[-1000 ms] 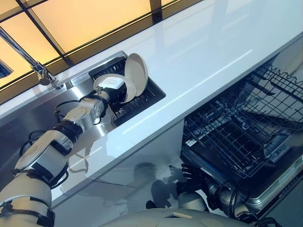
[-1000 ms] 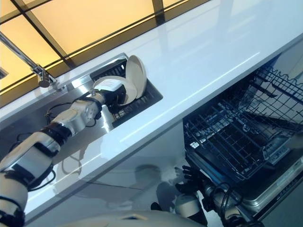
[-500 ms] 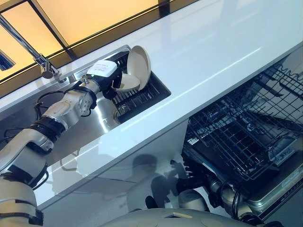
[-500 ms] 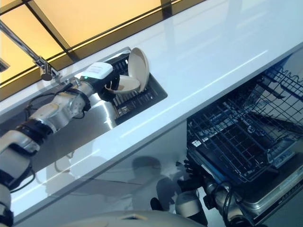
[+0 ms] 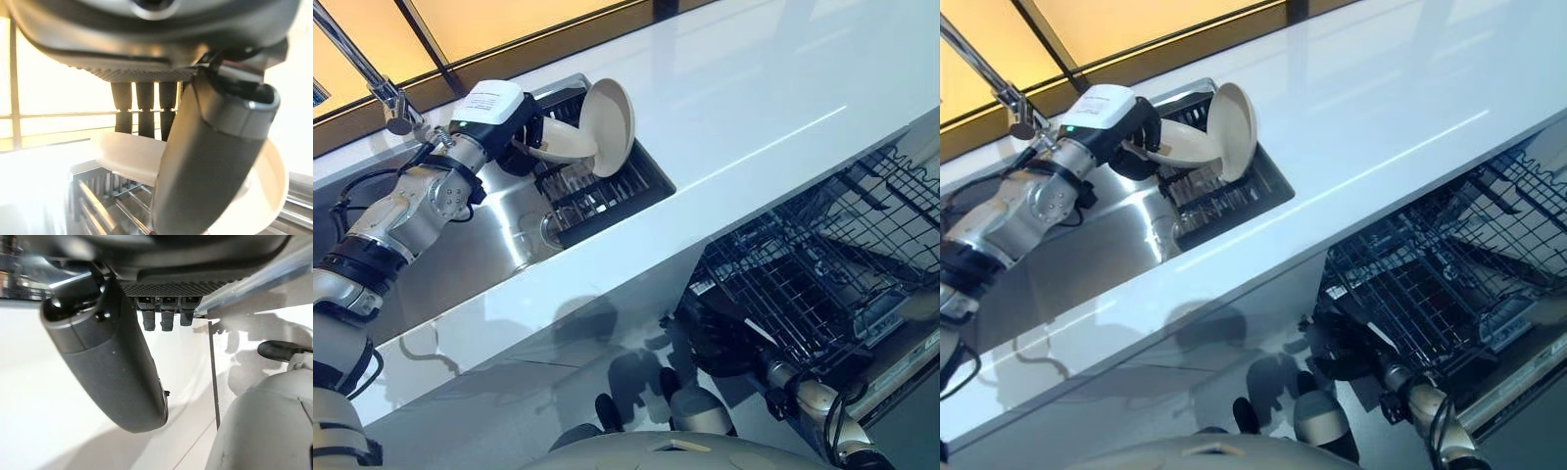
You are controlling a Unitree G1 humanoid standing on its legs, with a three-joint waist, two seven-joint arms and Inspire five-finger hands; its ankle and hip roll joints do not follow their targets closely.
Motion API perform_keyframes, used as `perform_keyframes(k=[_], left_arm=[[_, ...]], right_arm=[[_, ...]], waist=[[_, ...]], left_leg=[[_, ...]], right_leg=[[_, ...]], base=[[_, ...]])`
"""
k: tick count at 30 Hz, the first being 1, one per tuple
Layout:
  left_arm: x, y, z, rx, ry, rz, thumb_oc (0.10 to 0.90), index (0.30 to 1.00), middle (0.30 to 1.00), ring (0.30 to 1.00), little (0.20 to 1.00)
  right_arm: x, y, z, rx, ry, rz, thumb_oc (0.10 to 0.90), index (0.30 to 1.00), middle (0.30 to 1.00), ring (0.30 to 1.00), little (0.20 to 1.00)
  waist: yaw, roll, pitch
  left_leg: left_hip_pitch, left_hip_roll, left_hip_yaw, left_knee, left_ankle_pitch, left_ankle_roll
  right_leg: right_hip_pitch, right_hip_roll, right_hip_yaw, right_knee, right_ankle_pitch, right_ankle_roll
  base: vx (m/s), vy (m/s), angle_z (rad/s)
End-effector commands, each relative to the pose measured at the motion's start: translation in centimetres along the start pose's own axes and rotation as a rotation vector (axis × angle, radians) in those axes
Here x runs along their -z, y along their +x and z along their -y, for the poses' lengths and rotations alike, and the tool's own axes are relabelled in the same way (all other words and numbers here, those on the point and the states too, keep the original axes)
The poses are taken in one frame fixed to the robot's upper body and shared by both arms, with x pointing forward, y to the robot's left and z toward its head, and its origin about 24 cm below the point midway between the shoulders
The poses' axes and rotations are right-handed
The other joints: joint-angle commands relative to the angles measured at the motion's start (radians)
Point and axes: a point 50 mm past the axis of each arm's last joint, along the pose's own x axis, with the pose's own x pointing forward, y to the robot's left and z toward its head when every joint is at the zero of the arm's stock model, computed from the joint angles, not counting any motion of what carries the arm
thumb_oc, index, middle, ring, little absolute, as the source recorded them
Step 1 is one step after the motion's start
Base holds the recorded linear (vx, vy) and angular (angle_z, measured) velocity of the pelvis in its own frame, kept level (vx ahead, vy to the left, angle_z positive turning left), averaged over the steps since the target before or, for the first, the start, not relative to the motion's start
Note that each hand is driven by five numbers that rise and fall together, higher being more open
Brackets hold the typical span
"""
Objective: Pick up plates and place into dishwasher.
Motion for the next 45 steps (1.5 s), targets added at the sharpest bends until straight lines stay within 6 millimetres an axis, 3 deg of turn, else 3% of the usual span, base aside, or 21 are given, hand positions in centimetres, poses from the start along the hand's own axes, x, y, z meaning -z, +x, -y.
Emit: perform_keyframes(k=[1,8,16,19,24,26,27,29,31,33,37,40,45], left_arm=[[0.6,-0.1,-7.3,-0.335,0.007,0.017,0.100,0.300,0.300,0.300,0.200],[1.0,-1.2,-8.1,-0.402,-0.008,0.043,0.100,0.300,0.300,0.300,0.200],[1.4,-3.0,-9.2,-0.470,-0.023,0.072,0.100,0.300,0.300,0.300,0.200],[1.7,-3.8,-9.2,-0.493,-0.023,0.084,0.100,0.300,0.300,0.300,0.200],[2.0,-4.1,-9.8,-0.513,-0.030,0.069,0.100,0.300,0.300,0.300,0.200],[2.0,-4.1,-9.8,-0.513,-0.030,0.069,0.100,0.300,0.300,0.300,0.200],[1.8,-4.2,-10.4,-0.517,-0.040,0.058,0.100,0.300,0.300,0.300,0.200],[1.6,-4.2,-10.4,-0.523,-0.053,0.064,0.100,0.300,0.300,0.300,0.200],[1.2,-4.2,-10.7,-0.530,-0.072,0.076,0.100,0.300,0.300,0.300,0.200],[0.4,-4.0,-10.6,-0.544,-0.100,0.105,0.100,0.300,0.300,0.300,0.200],[-0.6,-3.8,-10.5,-0.556,-0.124,0.134,0.100,0.300,0.300,0.300,0.200],[-1.5,-3.7,-10.7,-0.556,-0.154,0.147,0.100,0.300,0.300,0.300,0.200],[-2.3,-3.4,-10.6,-0.541,-0.211,0.171,0.100,0.300,0.300,0.300,0.200]], right_arm=[[-4.1,-0.7,1.4,0.001,-0.011,0.235,0.800,0.900,0.900,0.900,0.900],[-6.3,-2.3,3.1,-0.078,0.034,0.330,0.800,0.900,0.900,0.900,0.900],[-9.6,-6.5,7.0,-0.100,0.020,0.498,0.800,0.900,0.900,0.900,0.900],[-10.6,-8.4,9.1,-0.015,-0.018,0.531,0.800,0.900,0.900,0.900,0.900],[-8.6,-10.6,12.8,0.293,-0.068,0.374,0.800,0.900,0.900,0.900,0.900],[-8.6,-10.6,12.8,0.293,-0.068,0.374,0.800,0.900,0.900,0.900,0.900],[-6.9,-12.9,15.3,0.529,-0.065,0.265,0.800,0.900,0.900,0.900,0.900],[-7.3,-13.7,15.9,0.604,-0.062,0.290,0.800,0.900,0.900,0.900,0.900],[-8.4,-14.5,16.5,0.692,-0.062,0.356,0.800,0.900,0.900,0.900,0.900],[-10.9,-16.0,17.1,0.895,-0.133,0.515,0.800,0.900,0.900,0.900,0.900],[-14.3,-17.4,16.7,1.126,-0.307,0.693,0.800,0.900,0.900,0.900,0.900],[-16.5,-18.0,15.7,1.234,-0.462,0.796,0.800,0.900,0.900,0.900,0.900],[-19.3,-18.1,14.4,1.299,-0.572,0.927,0.800,0.900,0.900,0.900,0.900]], waist=[[-0.002,0.002,-0.093],[-0.009,-0.005,-0.098],[-0.023,-0.019,-0.099],[-0.032,-0.021,-0.104],[-0.048,-0.025,-0.118],[-0.048,-0.025,-0.118],[-0.059,-0.030,-0.120],[-0.061,-0.031,-0.119],[-0.063,-0.030,-0.117],[-0.068,-0.023,-0.112],[-0.067,-0.006,-0.117],[-0.066,0.007,-0.118],[-0.056,0.017,-0.124]], left_leg=[[0.007,-0.018,-0.007,0.034,-0.116,0.012],[0.011,-0.018,-0.001,0.023,-0.112,0.013],[0.011,-0.020,0.012,0.018,-0.110,0.011],[0.009,-0.022,0.019,0.015,-0.109,0.011],[0.008,-0.025,0.032,0.010,-0.109,0.009],[0.008,-0.025,0.032,0.010,-0.109,0.009],[0.010,-0.027,0.038,0.011,-0.109,0.011],[0.012,-0.027,0.039,0.011,-0.110,0.012],[0.013,-0.028,0.037,0.012,-0.110,0.014],[0.018,-0.030,0.028,0.014,-0.118,0.017],[0.012,-0.036,0.023,0.011,-0.117,0.019],[0.011,-0.040,0.018,0.010,-0.117,0.021],[0.007,-0.042,0.014,0.014,-0.118,0.024]], right_leg=[[-0.067,0.014,-0.019,0.093,-0.064,0.103],[-0.071,0.019,-0.012,0.091,-0.061,0.104],[-0.075,0.023,-0.002,0.088,-0.056,0.105],[-0.082,0.025,0.005,0.090,-0.055,0.106],[-0.086,0.029,0.011,0.087,-0.052,0.108],[-0.086,0.029,0.011,0.087,-0.052,0.108],[-0.087,0.032,0.014,0.088,-0.051,0.105],[-0.087,0.032,0.015,0.089,-0.051,0.104],[-0.085,0.034,0.018,0.090,-0.051,0.102],[-0.078,0.036,0.023,0.091,-0.056,0.102],[-0.083,0.041,0.039,0.088,-0.053,0.101],[-0.083,0.043,0.044,0.090,-0.054,0.101],[-0.085,0.044,0.045,0.095,-0.058,0.099]], base=[[0.00,0.000,0.00],[0.00,0.000,0.00],[0.00,0.015,-0.02],[0.00,0.053,-0.11],[0.00,0.034,-0.07],[0.01,0.024,-0.09],[0.02,0.047,-0.07],[0.01,0.038,-0.06],[0.01,0.034,-0.10],[0.03,0.053,-0.06],[0.02,0.050,-0.08],[0.01,0.041,-0.05],[0.00,0.022,-0.04]])
